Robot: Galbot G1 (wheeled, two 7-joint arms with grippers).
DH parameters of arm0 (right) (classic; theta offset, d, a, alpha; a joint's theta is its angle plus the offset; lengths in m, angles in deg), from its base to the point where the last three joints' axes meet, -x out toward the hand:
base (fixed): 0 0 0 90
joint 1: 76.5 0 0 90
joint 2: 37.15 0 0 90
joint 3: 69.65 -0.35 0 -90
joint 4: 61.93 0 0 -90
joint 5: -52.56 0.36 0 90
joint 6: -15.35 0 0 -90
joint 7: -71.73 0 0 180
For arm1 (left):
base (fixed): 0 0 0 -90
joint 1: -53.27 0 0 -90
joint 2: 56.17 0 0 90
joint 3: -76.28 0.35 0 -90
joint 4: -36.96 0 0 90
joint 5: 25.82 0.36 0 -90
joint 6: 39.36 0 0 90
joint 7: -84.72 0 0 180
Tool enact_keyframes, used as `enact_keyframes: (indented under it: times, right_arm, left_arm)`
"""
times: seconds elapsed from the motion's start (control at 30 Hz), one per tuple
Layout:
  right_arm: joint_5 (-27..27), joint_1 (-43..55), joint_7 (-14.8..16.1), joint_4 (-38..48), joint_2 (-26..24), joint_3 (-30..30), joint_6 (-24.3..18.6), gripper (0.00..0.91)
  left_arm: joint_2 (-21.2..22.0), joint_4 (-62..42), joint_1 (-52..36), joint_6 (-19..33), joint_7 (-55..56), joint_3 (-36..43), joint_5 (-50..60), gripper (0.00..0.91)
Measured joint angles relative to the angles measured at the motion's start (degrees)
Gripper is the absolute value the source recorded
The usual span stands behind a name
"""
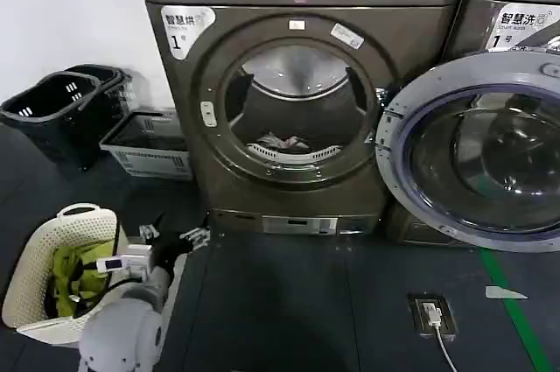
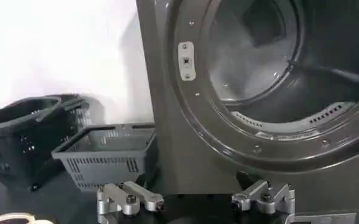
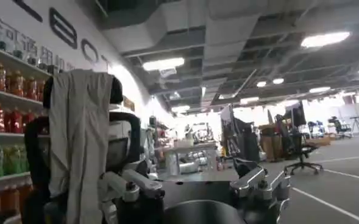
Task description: Grasp the clothes from the dryer.
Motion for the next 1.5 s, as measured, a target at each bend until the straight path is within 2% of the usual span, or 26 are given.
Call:
enact_keyframes:
  times: [1.5]
  right_arm:
    - [0.0,-0.6,-0.8,2.4,0.2,-0.7,-1.7,0.907]
  left_arm:
    - [0.2,0.3,0.9,0.0,-0.3,0.9,0.7,0.907]
